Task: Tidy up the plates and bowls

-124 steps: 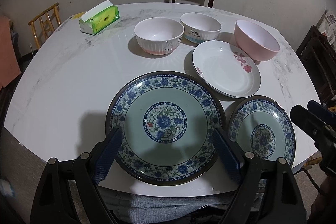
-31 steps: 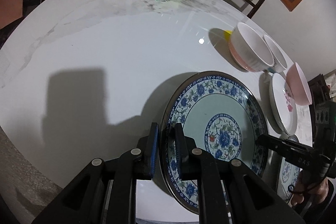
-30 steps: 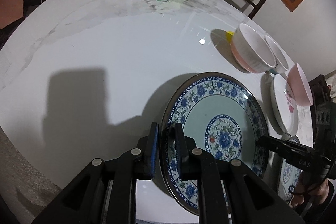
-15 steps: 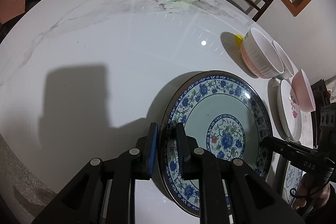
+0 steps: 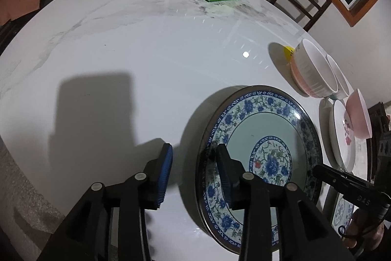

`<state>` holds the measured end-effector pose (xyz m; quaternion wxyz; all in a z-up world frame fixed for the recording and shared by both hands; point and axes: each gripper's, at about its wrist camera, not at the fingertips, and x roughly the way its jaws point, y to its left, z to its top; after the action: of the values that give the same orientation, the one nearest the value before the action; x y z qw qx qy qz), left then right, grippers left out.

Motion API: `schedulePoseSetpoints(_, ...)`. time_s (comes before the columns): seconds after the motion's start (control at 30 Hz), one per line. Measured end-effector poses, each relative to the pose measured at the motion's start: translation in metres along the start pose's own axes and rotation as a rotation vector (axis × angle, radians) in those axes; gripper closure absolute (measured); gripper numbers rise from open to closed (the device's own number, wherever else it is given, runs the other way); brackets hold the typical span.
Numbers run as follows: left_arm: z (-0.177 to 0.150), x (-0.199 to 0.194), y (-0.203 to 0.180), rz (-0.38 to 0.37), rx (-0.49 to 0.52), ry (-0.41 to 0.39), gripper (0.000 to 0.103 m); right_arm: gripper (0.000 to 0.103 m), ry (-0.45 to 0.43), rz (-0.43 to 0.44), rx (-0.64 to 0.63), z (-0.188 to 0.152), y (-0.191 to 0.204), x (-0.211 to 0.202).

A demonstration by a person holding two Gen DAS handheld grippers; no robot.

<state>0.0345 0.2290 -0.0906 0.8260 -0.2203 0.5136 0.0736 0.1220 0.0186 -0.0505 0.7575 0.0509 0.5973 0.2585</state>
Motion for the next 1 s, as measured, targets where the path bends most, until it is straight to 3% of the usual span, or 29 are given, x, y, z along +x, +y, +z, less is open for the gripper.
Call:
schedulePoseSetpoints(0.33,-0.004,-0.021,-0.012,0.022,0.004,-0.057,0.060,0.079,-0.042,-0.017,0.008,-0.005,-0.007,-0.016)
schedulePoseSetpoints(0.77,-0.022,-0.040,-0.079,-0.033,0.139,-0.093,0.058,0.075,-0.187,-0.108,-0.025,-0.027,-0.017,-0.072)
schedulePoseSetpoints(0.87,-0.029,-0.041,-0.096,-0.053,0.174,-0.091,0.052,0.074,-0.222,-0.123,-0.028,-0.036,-0.021,-0.086)
schedulePoseSetpoints(1.0,-0.039,-0.044,-0.119,-0.080,0.226,-0.090,0.051,0.073,-0.257,-0.150,-0.017,-0.048,-0.035,-0.103)
